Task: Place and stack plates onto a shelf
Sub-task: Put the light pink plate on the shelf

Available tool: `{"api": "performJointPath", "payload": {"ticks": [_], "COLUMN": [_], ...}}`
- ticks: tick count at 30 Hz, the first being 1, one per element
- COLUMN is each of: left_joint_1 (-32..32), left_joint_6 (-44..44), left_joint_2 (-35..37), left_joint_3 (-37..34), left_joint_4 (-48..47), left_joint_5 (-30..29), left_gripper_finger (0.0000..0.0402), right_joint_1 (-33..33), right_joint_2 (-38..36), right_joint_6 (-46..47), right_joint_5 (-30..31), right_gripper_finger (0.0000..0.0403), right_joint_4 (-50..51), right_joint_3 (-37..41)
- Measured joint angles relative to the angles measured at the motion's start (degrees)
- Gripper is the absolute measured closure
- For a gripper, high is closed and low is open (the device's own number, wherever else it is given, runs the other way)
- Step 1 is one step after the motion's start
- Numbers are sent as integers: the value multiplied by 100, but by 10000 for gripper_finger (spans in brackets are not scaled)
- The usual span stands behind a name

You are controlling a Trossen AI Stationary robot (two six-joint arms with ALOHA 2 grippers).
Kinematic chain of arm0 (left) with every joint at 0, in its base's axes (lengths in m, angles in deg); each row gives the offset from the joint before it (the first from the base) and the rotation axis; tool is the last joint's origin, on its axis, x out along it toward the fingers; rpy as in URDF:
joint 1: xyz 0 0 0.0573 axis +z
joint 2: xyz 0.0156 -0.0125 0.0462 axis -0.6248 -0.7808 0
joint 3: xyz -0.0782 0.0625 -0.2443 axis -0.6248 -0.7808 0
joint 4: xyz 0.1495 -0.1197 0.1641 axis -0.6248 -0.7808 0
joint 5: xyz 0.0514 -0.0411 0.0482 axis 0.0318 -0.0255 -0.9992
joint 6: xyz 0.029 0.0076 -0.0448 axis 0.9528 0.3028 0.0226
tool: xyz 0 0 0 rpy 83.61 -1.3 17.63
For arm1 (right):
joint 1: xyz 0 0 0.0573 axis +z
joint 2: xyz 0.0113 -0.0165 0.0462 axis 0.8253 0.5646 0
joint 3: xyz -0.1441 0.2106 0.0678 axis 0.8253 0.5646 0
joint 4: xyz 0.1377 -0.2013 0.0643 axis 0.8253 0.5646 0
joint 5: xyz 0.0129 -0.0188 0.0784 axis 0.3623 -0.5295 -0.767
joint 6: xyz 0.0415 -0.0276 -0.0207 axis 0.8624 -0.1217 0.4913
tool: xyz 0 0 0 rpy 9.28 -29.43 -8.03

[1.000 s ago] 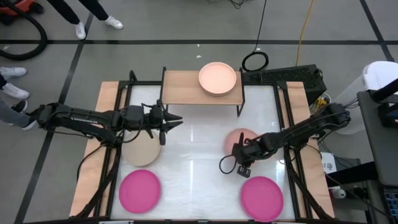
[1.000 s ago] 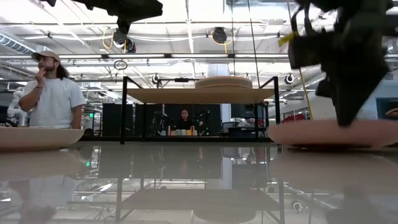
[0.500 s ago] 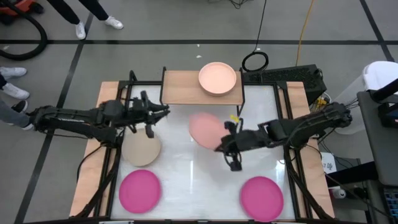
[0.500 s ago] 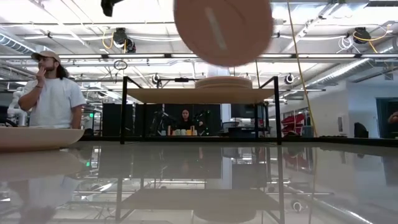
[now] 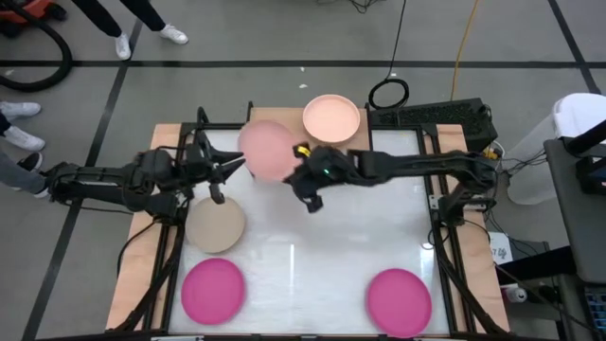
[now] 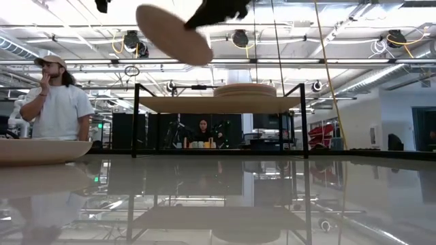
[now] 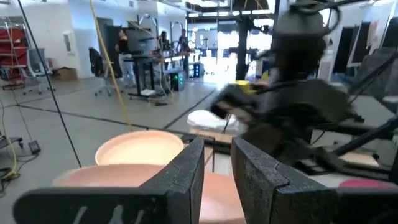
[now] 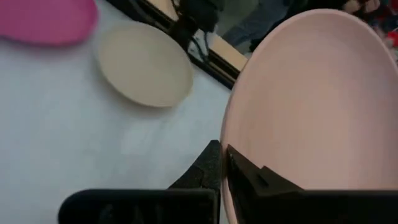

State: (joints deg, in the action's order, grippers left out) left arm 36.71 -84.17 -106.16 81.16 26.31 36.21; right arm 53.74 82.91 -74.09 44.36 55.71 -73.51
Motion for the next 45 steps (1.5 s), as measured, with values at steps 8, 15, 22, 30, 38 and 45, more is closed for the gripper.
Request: {"api": "performJointPath", "payload": {"ticks": [8,15,22,30,38,45], "left_joint_1": [0,-1,-2,0,0,0], "left_joint_6": [-30,-12,-20,-15,-13,-15], "left_joint_2": [-115,-128,-128,-128,-128,-128], "left_joint_3": [2,2,2,2,2,2], "left_joint_4": [-347,-340,-338,-338,-338,-340], "left_joint_5": [-5,-8,-8,-8,-8,-5], "left_gripper_finger": [314,314,314,314,314,314], "right_joint_1": [-790,-1142,-1332,-1380,-1262,-1304], "right_joint_2": [662,719,717,717,717,714], "right_joint_6": [-315,-97,93,157,148,138], "right_joint_5": [-313,-460,-614,-628,-896,-457], "right_gripper_finger": [403,403,403,403,391,348], "right_joint_4": [-276,-72,63,268,-186,-290], "right_joint_3": [-2,0,0,0,0,42]}}
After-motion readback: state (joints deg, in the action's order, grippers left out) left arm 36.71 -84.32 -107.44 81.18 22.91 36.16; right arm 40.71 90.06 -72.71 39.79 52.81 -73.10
